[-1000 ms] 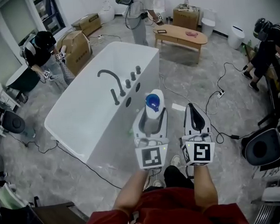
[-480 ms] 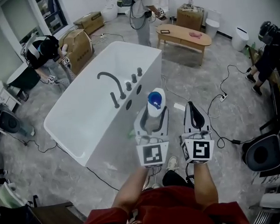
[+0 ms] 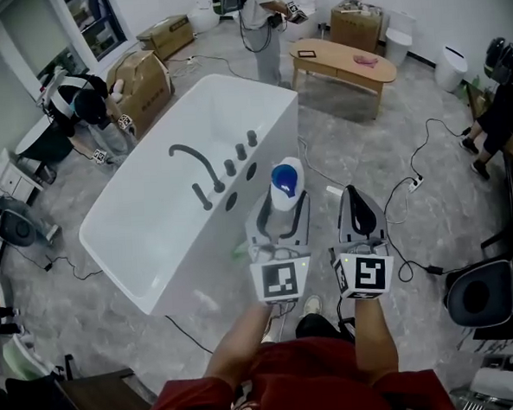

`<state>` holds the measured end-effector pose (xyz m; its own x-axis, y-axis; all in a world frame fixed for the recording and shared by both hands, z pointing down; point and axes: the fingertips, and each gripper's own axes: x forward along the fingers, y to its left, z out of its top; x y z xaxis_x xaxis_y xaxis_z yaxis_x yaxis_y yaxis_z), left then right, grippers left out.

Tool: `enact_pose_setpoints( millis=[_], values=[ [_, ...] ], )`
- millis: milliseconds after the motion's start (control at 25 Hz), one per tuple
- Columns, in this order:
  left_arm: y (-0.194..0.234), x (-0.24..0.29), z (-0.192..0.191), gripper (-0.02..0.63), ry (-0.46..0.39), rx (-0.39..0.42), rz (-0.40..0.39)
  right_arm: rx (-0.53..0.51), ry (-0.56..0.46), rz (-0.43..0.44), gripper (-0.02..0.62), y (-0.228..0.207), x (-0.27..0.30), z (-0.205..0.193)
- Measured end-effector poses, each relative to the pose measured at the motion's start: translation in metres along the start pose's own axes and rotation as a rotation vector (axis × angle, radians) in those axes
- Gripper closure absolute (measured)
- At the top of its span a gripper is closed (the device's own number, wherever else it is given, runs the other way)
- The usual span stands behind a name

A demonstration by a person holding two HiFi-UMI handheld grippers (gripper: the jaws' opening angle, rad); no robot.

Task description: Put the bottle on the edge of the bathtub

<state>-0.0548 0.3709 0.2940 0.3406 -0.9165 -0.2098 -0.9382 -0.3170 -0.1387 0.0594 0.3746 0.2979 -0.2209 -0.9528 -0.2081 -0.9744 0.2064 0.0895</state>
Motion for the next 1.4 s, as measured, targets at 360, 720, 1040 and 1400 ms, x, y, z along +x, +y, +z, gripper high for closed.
enact_pose_setpoints(
  millis=[360,720,1040,1400],
  values=[
    [-0.031,0.086,-0.015,0.365,0.005,0.046,0.011,0.005,-0.002,0.002,0.583,-0.074,0.053,-0.026],
    [-0.047,0.136,-0.027,0.365,0.016,0.039,0.041,0.040,-0.002,0.011,0.583,-0.120,0.086,-0.044],
    [-0.039,0.174,-0.044,0.365,0.021,0.042,0.040,0.036,-0.004,0.014,0.583,-0.131,0.123,-0.062],
    [-0.008,0.244,-0.068,0.365,0.024,0.026,0.035,0.007,0.016,0.037,0.583,-0.131,0.203,-0.081]
  ],
)
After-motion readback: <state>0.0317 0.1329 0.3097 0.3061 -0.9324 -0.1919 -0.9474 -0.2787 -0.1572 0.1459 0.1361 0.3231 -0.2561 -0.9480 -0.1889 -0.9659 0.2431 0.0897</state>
